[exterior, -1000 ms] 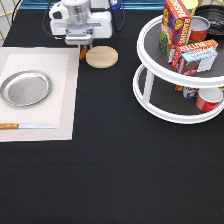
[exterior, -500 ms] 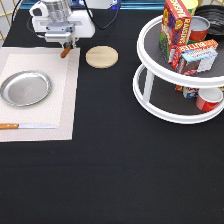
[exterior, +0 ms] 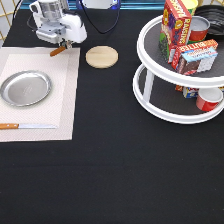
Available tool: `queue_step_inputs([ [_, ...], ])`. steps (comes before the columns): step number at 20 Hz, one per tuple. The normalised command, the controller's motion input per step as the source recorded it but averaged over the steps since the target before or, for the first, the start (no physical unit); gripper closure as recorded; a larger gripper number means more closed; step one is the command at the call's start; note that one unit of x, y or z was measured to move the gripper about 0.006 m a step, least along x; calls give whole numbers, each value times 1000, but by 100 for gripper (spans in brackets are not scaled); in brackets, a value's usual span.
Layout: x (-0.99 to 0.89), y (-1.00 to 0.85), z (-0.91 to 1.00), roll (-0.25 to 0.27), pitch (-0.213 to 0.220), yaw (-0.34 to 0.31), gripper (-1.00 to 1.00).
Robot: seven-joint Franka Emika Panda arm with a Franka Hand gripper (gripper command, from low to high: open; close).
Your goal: Arrange plate and fork
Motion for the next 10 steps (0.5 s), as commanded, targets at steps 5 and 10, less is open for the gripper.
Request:
queue_step_inputs([
  [5, 29, -261, 49, -49, 52, -249, 100],
  [10, 113, -301, 132, -69, 61, -220, 100],
])
